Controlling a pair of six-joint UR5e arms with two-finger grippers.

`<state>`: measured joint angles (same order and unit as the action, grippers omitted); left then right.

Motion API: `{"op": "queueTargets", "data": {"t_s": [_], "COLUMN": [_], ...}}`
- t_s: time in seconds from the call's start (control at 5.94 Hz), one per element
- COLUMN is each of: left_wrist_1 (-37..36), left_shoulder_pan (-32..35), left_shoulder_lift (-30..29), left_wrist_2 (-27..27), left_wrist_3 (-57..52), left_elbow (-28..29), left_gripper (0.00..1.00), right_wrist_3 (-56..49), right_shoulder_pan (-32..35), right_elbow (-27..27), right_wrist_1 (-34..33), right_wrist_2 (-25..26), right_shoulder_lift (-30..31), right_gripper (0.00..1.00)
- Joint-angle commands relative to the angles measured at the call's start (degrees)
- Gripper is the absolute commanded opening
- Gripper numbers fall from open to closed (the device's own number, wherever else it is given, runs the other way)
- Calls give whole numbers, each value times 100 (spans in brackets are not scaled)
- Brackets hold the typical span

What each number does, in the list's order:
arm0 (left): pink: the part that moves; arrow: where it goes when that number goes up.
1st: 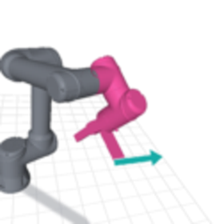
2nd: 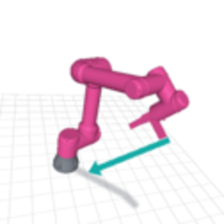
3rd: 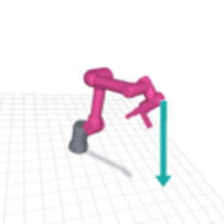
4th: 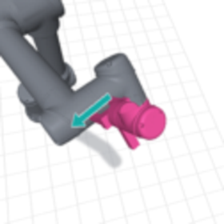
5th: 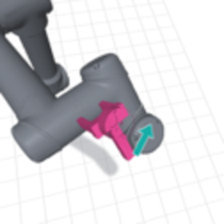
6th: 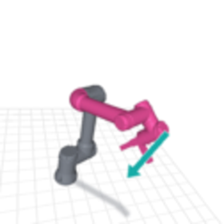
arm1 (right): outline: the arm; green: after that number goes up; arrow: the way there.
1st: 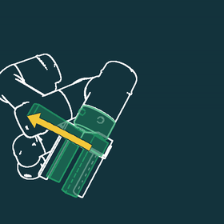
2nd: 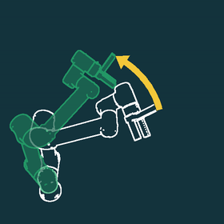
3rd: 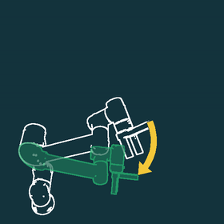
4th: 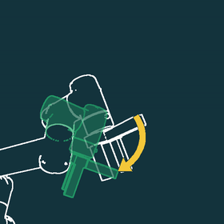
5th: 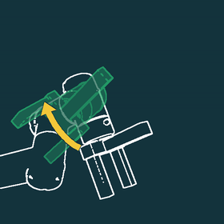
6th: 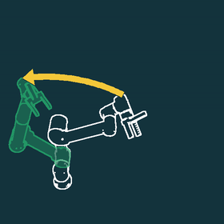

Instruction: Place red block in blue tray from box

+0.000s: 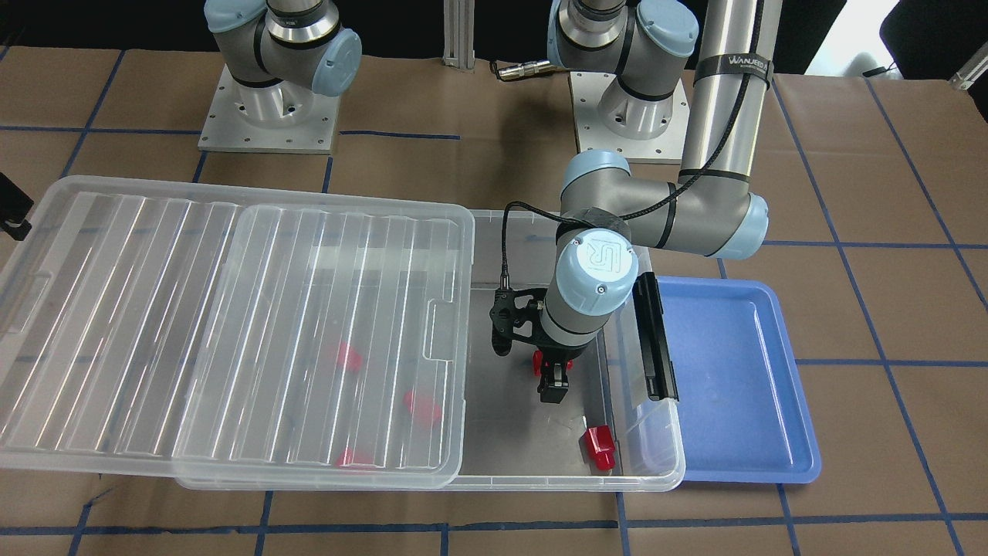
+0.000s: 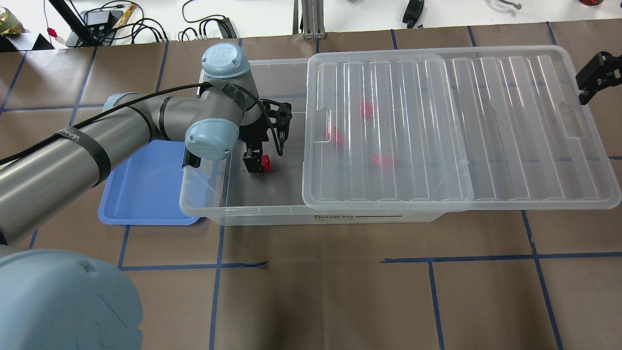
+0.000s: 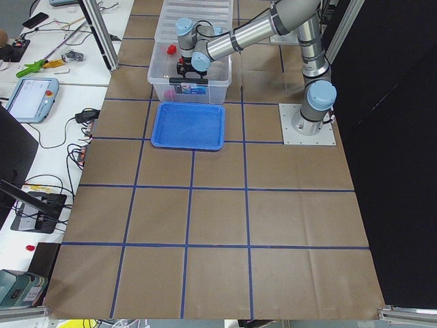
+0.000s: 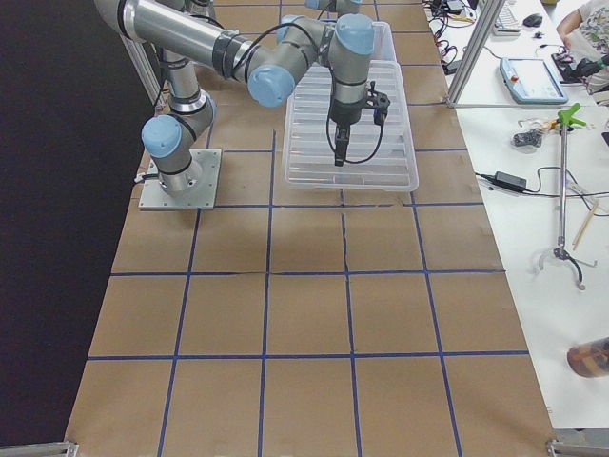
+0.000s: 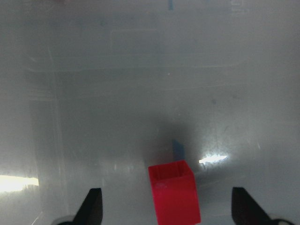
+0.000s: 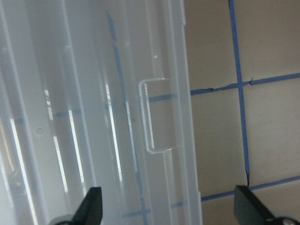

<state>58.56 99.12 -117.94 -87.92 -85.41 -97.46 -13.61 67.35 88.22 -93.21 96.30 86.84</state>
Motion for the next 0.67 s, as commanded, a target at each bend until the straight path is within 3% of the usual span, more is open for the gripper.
{"op": "queueTargets", "data": {"t_s": [0.0,0.17,0.34,0.5], "left_wrist_1": [15,6,6,24], "left_shoulder_pan": [2,-7,-7,-7], "left_shoulder_lift": [-71,-80,-80,-89], "left_wrist_2": [-14,-6,-14,-84], "left_wrist_3": [-19,-19,-19,-2], "left_elbow": [-1,-1,-1,-1], "left_gripper": [92,76,39,16], "right_wrist_3": [1319,1779,2157,2300], "right_shoulder_pan": [1020,1539,2057,2445], "right_elbow": [-689,-840,-859,-859], "right_wrist_1": [915,1101,1138,1138], "right_wrist_2": [-241,-469,-524,-542], "right_shoulder_lift": [9,9,9,-26], "right_gripper": [100,100,100,100]}}
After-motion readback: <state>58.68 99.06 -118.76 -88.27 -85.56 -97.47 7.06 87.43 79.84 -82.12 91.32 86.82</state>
